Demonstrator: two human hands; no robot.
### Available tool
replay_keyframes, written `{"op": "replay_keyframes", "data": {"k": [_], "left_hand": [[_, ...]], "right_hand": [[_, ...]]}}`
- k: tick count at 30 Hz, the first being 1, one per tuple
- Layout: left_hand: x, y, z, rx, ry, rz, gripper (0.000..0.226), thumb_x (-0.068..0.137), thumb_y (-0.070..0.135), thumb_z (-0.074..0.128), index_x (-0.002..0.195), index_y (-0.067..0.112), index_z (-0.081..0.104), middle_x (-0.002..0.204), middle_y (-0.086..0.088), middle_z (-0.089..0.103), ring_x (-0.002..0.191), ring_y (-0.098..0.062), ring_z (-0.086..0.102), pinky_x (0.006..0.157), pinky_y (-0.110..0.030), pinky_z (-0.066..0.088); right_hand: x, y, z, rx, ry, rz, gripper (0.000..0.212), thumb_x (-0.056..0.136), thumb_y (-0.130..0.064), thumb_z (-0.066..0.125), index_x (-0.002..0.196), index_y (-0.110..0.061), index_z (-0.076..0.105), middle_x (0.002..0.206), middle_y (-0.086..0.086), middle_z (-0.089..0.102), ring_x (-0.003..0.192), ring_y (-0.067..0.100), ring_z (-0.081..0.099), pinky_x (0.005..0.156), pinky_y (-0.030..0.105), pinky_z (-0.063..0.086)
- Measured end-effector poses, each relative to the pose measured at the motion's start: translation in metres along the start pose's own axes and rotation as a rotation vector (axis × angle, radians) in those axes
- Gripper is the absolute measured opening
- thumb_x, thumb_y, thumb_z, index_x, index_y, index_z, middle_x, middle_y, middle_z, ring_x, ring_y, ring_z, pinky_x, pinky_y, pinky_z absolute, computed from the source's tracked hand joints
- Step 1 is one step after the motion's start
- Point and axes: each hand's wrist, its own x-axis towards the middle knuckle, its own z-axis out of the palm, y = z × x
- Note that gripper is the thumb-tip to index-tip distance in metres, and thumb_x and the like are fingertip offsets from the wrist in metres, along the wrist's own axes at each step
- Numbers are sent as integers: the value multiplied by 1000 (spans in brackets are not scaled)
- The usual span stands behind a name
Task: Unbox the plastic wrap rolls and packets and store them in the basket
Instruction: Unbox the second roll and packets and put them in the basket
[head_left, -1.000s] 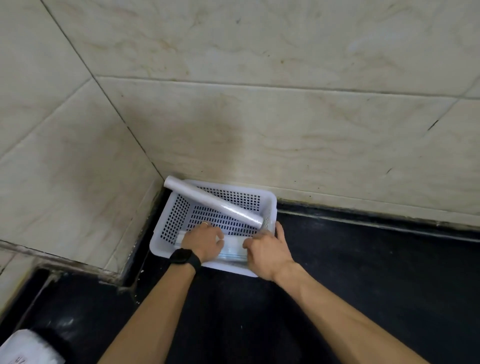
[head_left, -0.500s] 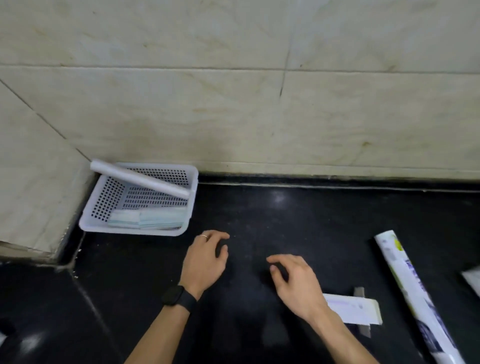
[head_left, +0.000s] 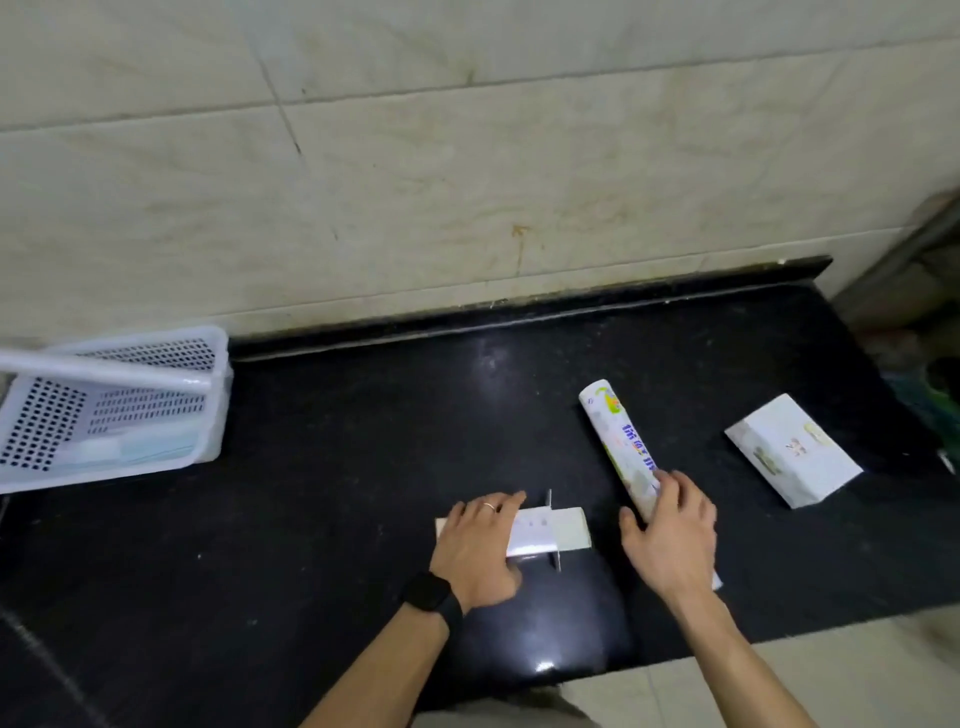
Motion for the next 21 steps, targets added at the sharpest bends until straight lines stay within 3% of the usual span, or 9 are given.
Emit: {"op": "replay_keyframes", "data": {"k": [4, 11, 14, 16, 18, 21], "left_hand": [[2, 0, 10, 121, -5, -34, 70, 88, 29, 50, 153, 24, 24, 149, 0, 41, 136, -23, 40, 117, -37, 25], [-16, -29, 4, 101, 28, -146, 64, 87, 30, 55, 147, 24, 35, 142, 0, 48, 128, -23, 49, 110, -37, 35], [-31, -51, -2, 100, 31, -214, 63, 86, 27, 57, 146, 23, 37, 142, 1, 49, 128, -22, 48, 111, -35, 34], [-39, -66, -5, 79, 18, -252, 65, 86, 27, 57, 147, 25, 35, 144, 1, 47, 132, -21, 46, 113, -33, 33], [-50, -78, -10, 10, -23, -286, 72, 83, 32, 60, 150, 26, 32, 149, 2, 44, 137, -21, 40, 116, -34, 28], [-61, -84, -26, -347, 58, -380, 78, 81, 36, 68, 151, 23, 35, 150, -2, 42, 140, -21, 38, 116, -33, 29]], "right_hand": [[14, 32, -4, -134, -189, 144, 85, 83, -46, 69, 151, -17, 27, 151, 14, 35, 136, 37, 34, 105, 52, 39], [19, 54, 12, -121, -332, 109, 63, 89, -42, 65, 136, -6, 41, 132, 20, 49, 119, 42, 50, 96, 45, 44], [16, 38, 7, 137, -422, 116, 51, 87, -36, 70, 126, -7, 52, 120, 16, 61, 106, 34, 62, 86, 37, 47], [9, 20, 0, 394, -545, 147, 35, 86, -28, 74, 113, -11, 60, 106, 8, 70, 88, 22, 67, 78, 35, 51], [-3, -7, -5, 658, -701, 162, 29, 86, -20, 76, 111, -11, 65, 100, 9, 75, 82, 18, 70, 79, 35, 54], [-20, -54, -12, 937, -933, 158, 35, 85, -9, 74, 119, -6, 65, 106, 14, 76, 87, 23, 72, 81, 36, 55]]}}
